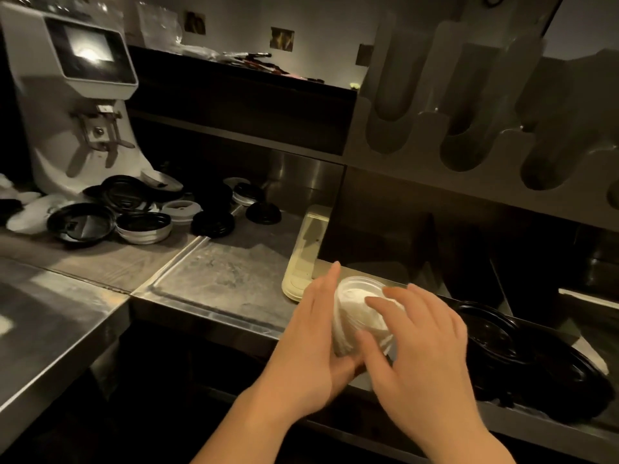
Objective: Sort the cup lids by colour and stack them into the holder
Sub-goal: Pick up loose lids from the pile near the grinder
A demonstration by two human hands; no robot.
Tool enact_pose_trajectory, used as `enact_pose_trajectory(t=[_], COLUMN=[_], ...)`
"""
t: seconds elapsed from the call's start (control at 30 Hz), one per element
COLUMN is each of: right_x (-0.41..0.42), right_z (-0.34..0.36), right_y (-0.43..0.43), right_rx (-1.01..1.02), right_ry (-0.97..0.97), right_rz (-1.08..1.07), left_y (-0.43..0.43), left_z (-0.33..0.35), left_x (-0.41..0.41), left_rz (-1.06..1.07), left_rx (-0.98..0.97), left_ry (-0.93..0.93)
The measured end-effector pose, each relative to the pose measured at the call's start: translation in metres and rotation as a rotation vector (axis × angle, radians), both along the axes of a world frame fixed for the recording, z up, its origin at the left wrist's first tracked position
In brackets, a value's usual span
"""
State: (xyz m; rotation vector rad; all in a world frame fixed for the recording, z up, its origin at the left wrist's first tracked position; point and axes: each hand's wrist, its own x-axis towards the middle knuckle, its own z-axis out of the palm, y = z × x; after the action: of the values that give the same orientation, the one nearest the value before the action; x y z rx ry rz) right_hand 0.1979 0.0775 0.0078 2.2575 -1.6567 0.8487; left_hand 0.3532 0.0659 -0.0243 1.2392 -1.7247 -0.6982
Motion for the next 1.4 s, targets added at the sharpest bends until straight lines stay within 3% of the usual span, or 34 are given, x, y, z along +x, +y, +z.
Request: enact_pose_trajectory(t=[0.1,0.2,0.33,0.5,0.6,0.77,0.87,0.93,1.0,1.13,1.2,1.33,1.4], right_x=[0.017,0.044,0.076,0.099,0.1,0.102,0.106,0.107,0.113,0.104,0.09,0.057,0.042], right_z=[0.005,0.008,0.004,-0.006,-0.011,-0.009,0.002,0.014,0.029,0.049,0.05,0.048,0.047], right_y=[0.002,0.0,-0.003,-0.01,-0.016,-0.018,-0.008,-0.004,-0.006,-0.005,-0.002,0.003,0.005], right_rx=[-0.127,-0.222,-0.282,-0.254,-0.238,-0.149,0.058,0.285,0.495,0.564,0.539,0.582,0.663], right_ry=[-0.087,-0.132,-0.196,-0.223,-0.224,-0.292,-0.441,-0.629,-0.896,-1.297,-1.347,-1.355,-1.398], right_rz=[0.104,0.234,0.383,0.513,0.52,0.517,0.496,0.472,0.464,0.493,0.51,0.493,0.473], left_y=[-0.007,-0.04,-0.085,-0.112,-0.113,-0.103,-0.076,-0.042,-0.013,0.017,0.023,0.028,0.03], left_z=[0.017,0.028,0.03,0.011,-0.003,0.007,0.037,0.055,0.063,0.056,0.051,0.048,0.049], left_x=[0.044,0.113,0.213,0.273,0.282,0.261,0.211,0.163,0.123,0.052,0.032,0.015,0.01], left_rz=[0.112,0.439,0.778,0.818,0.868,0.823,0.674,0.485,0.347,0.127,0.068,0.09,0.096], left_rx=[-0.05,-0.052,0.186,0.325,0.23,-0.134,-0.264,-0.278,-0.249,-0.151,-0.167,-0.218,-0.153], left_ry=[-0.096,-0.265,-0.593,-0.737,-0.791,-0.509,-0.124,0.147,0.301,0.581,0.595,0.337,0.407])
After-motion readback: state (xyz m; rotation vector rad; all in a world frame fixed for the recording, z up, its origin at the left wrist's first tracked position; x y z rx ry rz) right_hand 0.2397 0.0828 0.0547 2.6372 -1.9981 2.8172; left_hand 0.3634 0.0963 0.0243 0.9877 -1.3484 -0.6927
